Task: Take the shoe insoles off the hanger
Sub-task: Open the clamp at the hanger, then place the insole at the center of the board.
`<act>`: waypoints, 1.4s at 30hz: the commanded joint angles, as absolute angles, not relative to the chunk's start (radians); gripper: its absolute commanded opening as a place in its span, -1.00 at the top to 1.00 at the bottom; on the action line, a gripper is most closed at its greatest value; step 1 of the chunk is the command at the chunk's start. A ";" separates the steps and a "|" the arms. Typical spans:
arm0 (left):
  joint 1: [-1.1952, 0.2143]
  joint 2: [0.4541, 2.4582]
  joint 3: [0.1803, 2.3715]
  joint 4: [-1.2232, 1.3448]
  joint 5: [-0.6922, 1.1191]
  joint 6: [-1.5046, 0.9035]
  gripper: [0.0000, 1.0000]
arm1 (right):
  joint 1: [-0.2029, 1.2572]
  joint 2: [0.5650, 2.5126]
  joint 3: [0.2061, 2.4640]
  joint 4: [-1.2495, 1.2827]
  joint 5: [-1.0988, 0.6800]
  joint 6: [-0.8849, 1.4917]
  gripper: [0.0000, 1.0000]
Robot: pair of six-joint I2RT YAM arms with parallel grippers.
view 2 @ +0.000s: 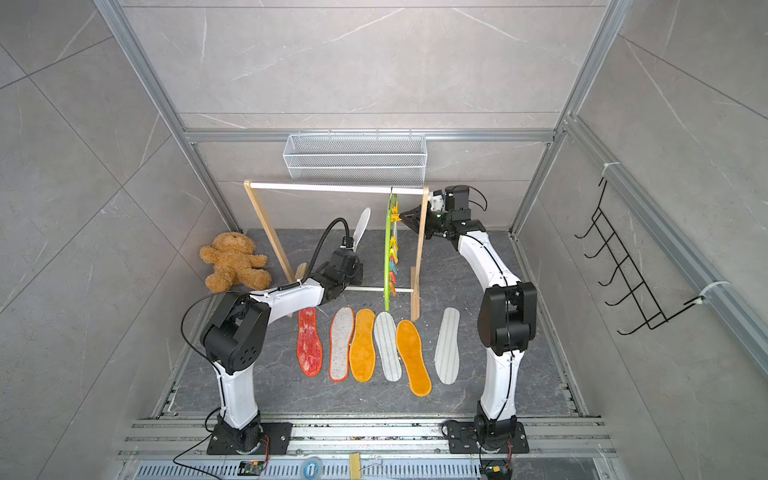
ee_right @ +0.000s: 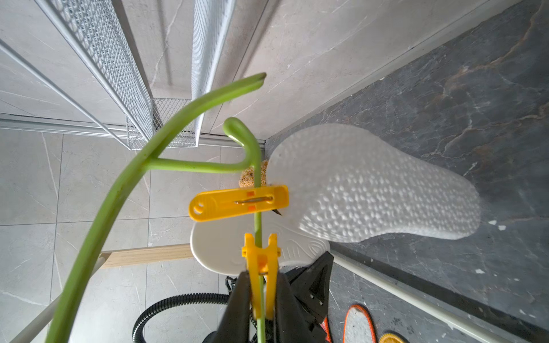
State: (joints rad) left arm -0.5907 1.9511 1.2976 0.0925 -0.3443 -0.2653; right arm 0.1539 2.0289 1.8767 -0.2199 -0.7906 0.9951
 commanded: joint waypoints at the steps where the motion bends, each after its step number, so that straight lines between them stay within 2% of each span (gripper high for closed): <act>1: -0.583 1.888 1.290 0.130 -0.374 -0.299 1.00 | 0.167 2.049 1.916 -0.204 -0.815 0.995 0.70; 6: -0.580 1.887 1.286 0.131 -0.370 -0.305 1.00 | 0.169 2.046 1.917 -0.228 -0.821 0.965 0.70; 8: -0.577 1.887 1.286 0.130 -0.365 -0.307 1.00 | 0.169 2.046 1.919 -0.236 -0.822 0.958 0.64; 16: -0.574 1.862 1.272 0.123 -0.352 -0.318 1.00 | 0.169 2.049 1.929 -0.279 -0.818 0.922 0.22; 23: -0.571 1.802 1.238 0.101 -0.308 -0.320 1.00 | 0.138 2.010 1.914 -0.317 -0.776 0.892 -0.30; 29: -0.572 1.717 1.174 0.091 -0.272 -0.332 1.00 | 0.077 1.924 1.836 -0.314 -0.737 0.880 -0.56; 36: -0.571 1.587 1.068 0.072 -0.217 -0.343 1.00 | 0.029 1.776 1.681 -0.311 -0.679 0.841 -0.70; 42: -0.571 1.455 1.005 -0.001 -0.087 -0.314 1.00 | 0.021 1.628 1.555 -0.334 -0.609 0.784 -0.76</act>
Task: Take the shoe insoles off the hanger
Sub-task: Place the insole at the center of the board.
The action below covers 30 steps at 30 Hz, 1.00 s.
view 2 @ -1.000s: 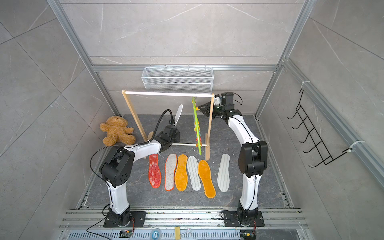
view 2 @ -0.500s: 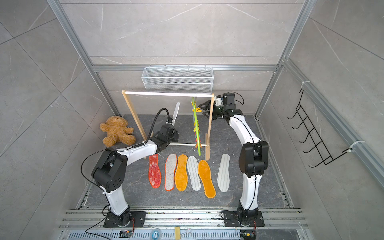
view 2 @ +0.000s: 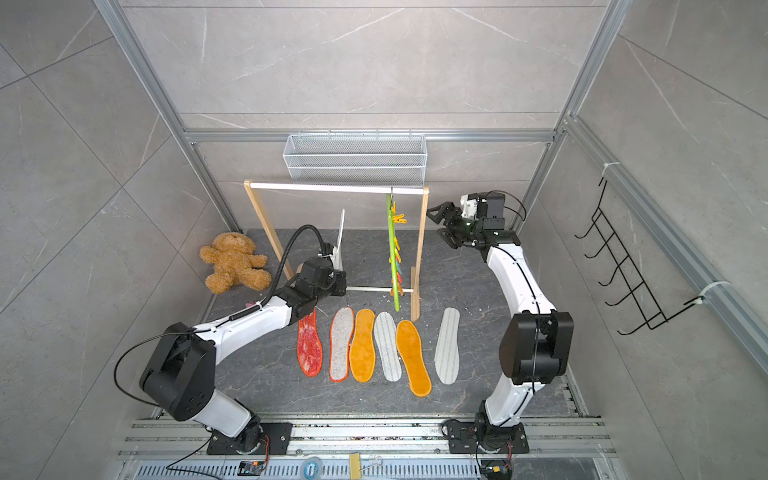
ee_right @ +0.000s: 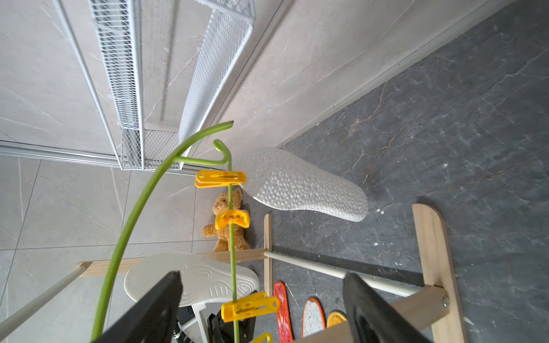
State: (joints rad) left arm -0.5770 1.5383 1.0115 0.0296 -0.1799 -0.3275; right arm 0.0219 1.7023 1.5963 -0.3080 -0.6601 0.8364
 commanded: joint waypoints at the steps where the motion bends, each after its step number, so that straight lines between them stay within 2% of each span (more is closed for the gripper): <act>1: -0.571 1.428 0.995 -0.016 -0.057 -0.305 1.00 | 0.020 1.601 1.532 -0.336 -0.600 0.777 -0.77; 4: -0.572 1.350 0.974 -0.057 0.035 -0.274 1.00 | 0.016 1.521 1.479 -0.351 -0.580 0.747 -0.77; 9: -0.571 1.227 0.957 -0.126 0.195 -0.233 1.00 | 0.016 1.393 1.399 -0.364 -0.591 0.696 -0.62; 15: -0.570 1.136 1.049 -0.263 0.419 -0.198 1.00 | 0.025 1.283 1.382 -0.330 -0.740 0.628 -0.60; 21: -0.567 1.149 1.225 -0.313 0.641 -0.219 1.00 | 0.162 1.246 1.448 -0.296 -0.837 0.547 -0.65; 30: -0.567 1.270 1.414 -0.232 0.948 -0.332 1.00 | 0.326 1.254 1.476 -0.144 -0.960 0.567 -0.37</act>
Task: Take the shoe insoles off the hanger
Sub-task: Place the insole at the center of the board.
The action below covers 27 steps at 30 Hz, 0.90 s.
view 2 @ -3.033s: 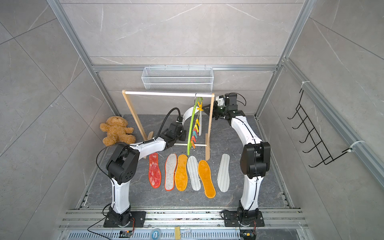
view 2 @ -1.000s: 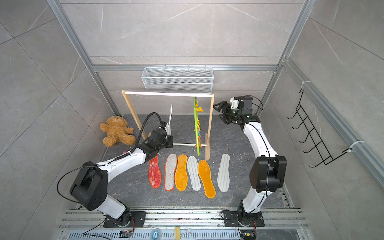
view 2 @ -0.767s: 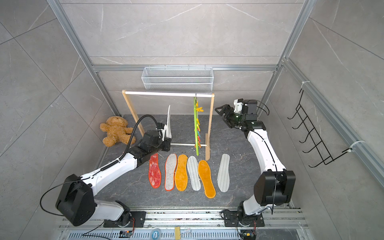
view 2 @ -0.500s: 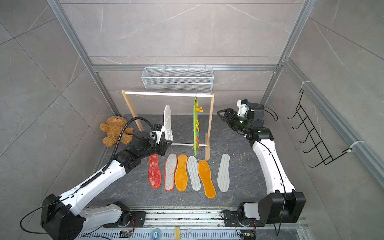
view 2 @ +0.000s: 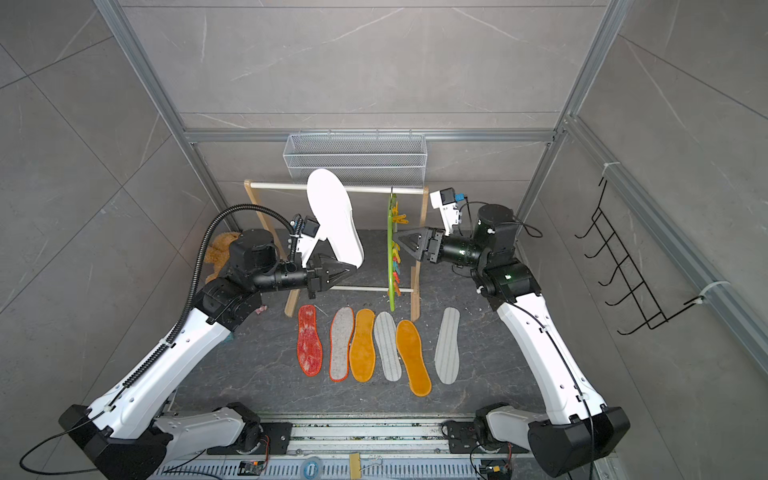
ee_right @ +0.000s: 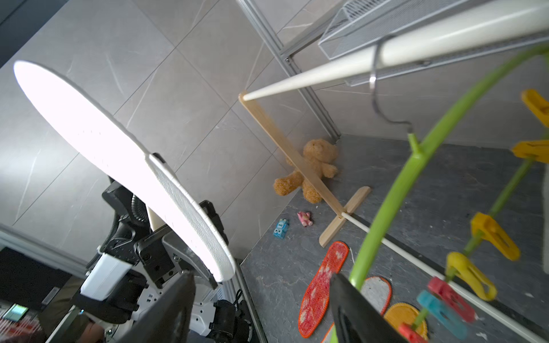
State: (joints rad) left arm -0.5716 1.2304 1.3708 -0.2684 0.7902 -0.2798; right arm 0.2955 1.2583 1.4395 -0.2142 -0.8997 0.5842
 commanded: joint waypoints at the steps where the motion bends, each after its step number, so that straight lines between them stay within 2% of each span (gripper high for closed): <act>1: -0.568 1.286 1.426 -0.226 0.977 -0.344 1.00 | 0.338 1.259 1.487 -0.149 -0.964 0.560 -0.31; 9: -0.567 1.318 1.437 -0.155 1.054 -0.403 1.00 | 0.407 1.321 1.541 -0.183 -0.983 0.529 -0.02; 18: -0.567 1.314 1.444 -0.147 1.084 -0.412 1.00 | 0.438 1.385 1.576 -0.211 -0.978 0.515 -0.05; 27: -0.568 1.316 1.437 -0.170 1.065 -0.388 1.00 | 0.454 1.366 1.532 -0.135 -1.002 0.566 0.73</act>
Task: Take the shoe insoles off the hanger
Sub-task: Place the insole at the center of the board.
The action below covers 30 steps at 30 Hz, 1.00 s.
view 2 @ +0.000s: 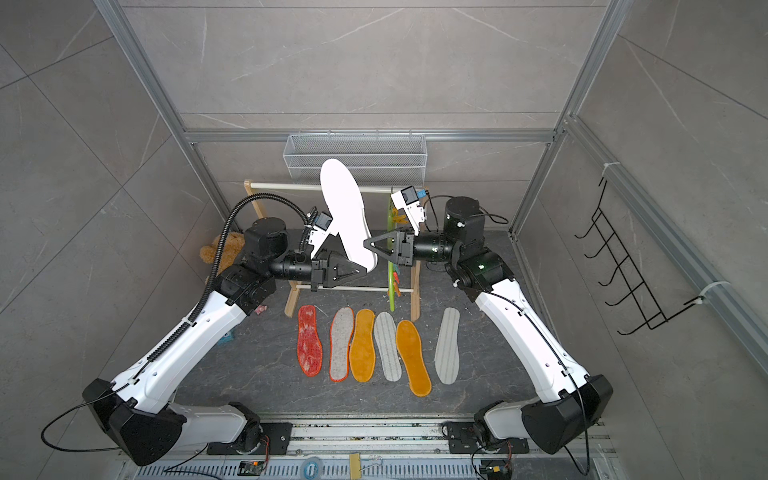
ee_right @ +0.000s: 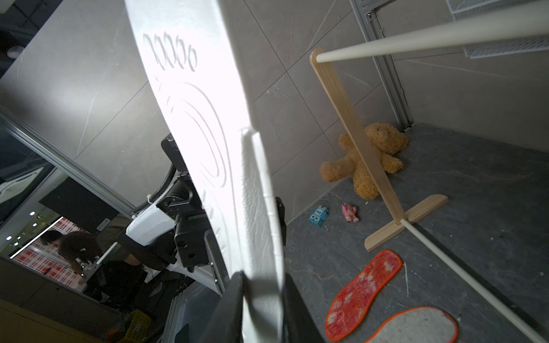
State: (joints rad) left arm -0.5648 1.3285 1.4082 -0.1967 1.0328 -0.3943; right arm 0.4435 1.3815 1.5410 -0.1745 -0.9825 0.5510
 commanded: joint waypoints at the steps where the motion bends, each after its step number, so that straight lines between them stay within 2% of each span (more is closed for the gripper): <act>1: -0.566 1.315 1.436 -0.175 1.061 -0.384 1.00 | 0.453 1.360 1.529 -0.132 -1.000 0.571 0.84; 2: -0.566 1.316 1.437 -0.180 1.054 -0.381 1.00 | 0.453 1.357 1.527 -0.131 -0.996 0.573 0.92; 3: -0.565 1.315 1.439 -0.188 1.040 -0.378 0.79 | 0.453 1.351 1.525 -0.133 -0.989 0.575 1.00; 4: -0.564 1.314 1.440 -0.198 1.025 -0.373 0.42 | 0.454 1.345 1.524 -0.145 -0.974 0.570 1.00; 6: -0.564 1.303 1.435 -0.214 0.977 -0.362 -0.18 | 0.453 1.333 1.530 -0.181 -0.941 0.551 1.00; 8: -0.563 1.282 1.421 -0.235 0.890 -0.342 -0.57 | 0.453 1.319 1.544 -0.243 -0.888 0.514 1.00; 9: -0.563 1.266 1.410 -0.244 0.834 -0.329 -0.99 | 0.454 1.308 1.554 -0.283 -0.845 0.489 1.00; 11: -0.564 1.234 1.378 -0.256 0.719 -0.303 -1.00 | 0.453 1.281 1.574 -0.374 -0.722 0.437 1.00; 17: -0.564 1.134 1.251 -0.255 0.378 -0.251 -1.00 | 0.454 1.159 1.570 -0.540 -0.210 0.348 1.00; 23: -0.563 1.138 1.154 -0.324 0.056 -0.267 -0.97 | 0.442 1.141 1.567 -0.785 0.322 0.370 1.00; 26: -0.564 1.153 1.095 -0.323 -0.044 -0.303 -0.94 | 0.426 1.143 1.512 -0.864 0.461 0.408 1.00; 30: -0.565 1.150 1.002 -0.271 -0.097 -0.358 -0.94 | 0.357 1.124 1.349 -0.874 0.491 0.462 1.00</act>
State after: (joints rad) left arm -0.5613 1.1576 1.0317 -0.3065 0.0139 -0.3126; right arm 0.3943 1.1236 1.4361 -0.7689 0.3454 0.4129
